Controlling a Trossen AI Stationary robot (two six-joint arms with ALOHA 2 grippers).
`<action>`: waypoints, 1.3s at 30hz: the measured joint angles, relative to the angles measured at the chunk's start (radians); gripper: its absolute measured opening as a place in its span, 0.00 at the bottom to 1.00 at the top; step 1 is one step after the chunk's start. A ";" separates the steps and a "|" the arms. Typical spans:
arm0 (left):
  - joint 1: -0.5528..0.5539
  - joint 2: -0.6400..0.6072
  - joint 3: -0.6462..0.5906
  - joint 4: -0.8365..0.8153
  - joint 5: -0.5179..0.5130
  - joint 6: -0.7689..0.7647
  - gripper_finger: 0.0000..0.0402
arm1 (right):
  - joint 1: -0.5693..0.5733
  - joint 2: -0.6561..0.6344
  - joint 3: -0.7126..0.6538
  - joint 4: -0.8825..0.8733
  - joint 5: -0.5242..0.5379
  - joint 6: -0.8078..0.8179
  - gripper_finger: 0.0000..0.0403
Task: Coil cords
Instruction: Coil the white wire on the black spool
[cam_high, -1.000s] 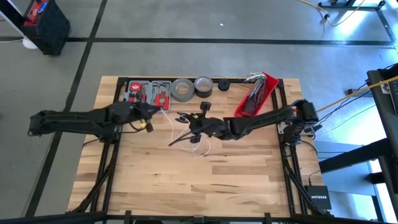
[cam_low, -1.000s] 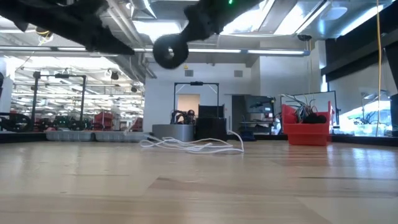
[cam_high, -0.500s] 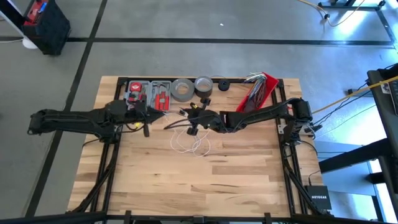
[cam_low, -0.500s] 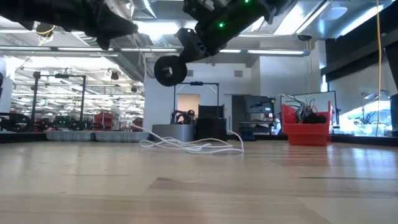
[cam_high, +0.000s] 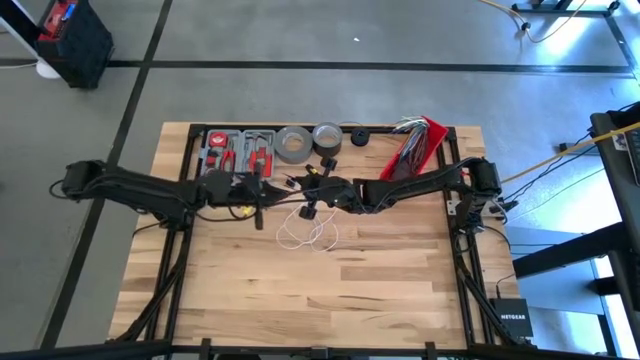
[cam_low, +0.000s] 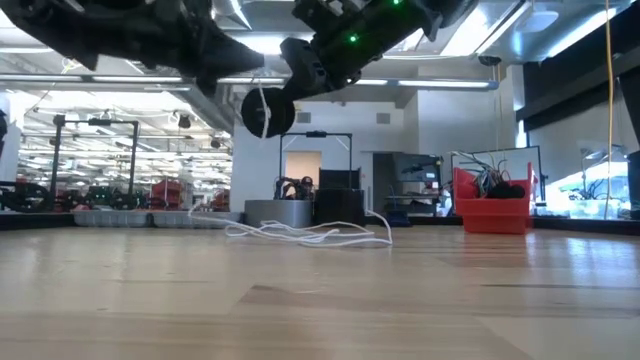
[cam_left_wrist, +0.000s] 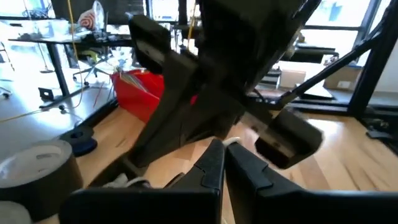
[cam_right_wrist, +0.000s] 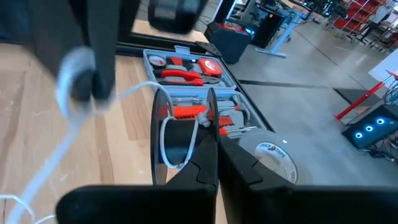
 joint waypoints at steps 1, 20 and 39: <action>0.000 0.026 0.000 0.012 -0.003 0.004 0.01 | 0.000 0.000 0.000 0.006 0.000 0.000 0.01; -0.027 0.016 0.001 0.030 -0.075 0.064 0.01 | 0.002 -0.006 0.002 0.033 -0.073 -0.006 0.01; -0.019 -0.027 0.001 -0.001 -0.196 0.111 0.01 | 0.012 0.022 0.002 0.041 -0.146 -0.054 0.01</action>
